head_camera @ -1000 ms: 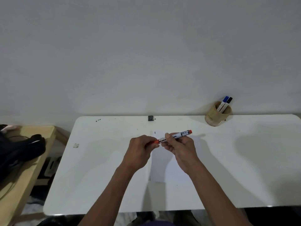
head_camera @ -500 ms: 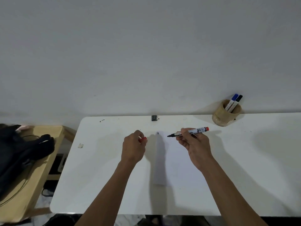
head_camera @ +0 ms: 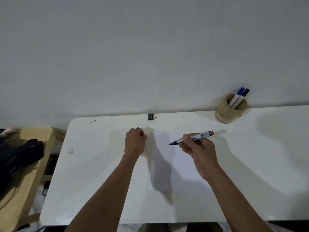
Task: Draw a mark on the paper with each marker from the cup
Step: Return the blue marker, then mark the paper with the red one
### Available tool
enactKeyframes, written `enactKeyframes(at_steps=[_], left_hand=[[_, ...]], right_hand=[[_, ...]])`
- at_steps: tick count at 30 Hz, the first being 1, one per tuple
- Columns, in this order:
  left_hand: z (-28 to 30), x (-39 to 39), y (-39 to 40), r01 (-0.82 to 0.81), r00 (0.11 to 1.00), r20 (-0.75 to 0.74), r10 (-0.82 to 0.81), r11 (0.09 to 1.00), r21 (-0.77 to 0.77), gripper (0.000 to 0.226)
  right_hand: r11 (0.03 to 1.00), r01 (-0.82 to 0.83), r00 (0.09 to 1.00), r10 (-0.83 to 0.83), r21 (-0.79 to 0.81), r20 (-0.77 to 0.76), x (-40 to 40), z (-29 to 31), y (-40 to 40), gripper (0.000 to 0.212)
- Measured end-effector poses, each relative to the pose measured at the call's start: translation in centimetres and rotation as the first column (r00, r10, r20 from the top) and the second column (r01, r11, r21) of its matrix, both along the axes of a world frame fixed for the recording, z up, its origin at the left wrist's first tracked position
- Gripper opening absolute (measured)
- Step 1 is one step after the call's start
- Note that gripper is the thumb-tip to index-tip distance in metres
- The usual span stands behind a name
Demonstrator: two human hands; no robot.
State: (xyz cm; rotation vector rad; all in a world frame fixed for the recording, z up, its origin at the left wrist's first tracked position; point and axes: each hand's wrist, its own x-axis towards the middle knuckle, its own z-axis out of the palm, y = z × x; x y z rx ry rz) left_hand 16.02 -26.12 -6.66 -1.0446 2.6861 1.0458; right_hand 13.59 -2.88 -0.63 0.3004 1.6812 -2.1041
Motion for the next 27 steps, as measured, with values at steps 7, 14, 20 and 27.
enactKeyframes(at_steps=[7, 14, 20, 27], left_hand=[[0.8, 2.4, 1.0, -0.108, 0.992, -0.064, 0.111, 0.993, 0.043, 0.04], [-1.6, 8.5, 4.2, 0.227, 0.929, -0.218, -0.298, 0.927, -0.3, 0.04], [-3.1, 9.1, 4.6, 0.397, 0.906, 0.025, -0.422, 0.83, -0.393, 0.047], [-3.4, 9.6, 5.2, 0.421, 0.902, 0.079, -0.425, 0.822, -0.383, 0.05]], right_hand=[[1.0, -0.017, 1.0, 0.017, 0.019, 0.008, -0.5, -0.4, -0.6, 0.006], [0.999, 0.029, 1.0, -0.029, 0.015, 0.006, -0.8, -1.2, -2.1, 0.016], [0.991, 0.012, 0.995, 0.003, 0.136, -0.105, -1.1, -2.9, -3.5, 0.022], [0.966, -0.114, 0.968, 0.16, 0.231, -0.194, -2.1, -5.8, -4.8, 0.013]])
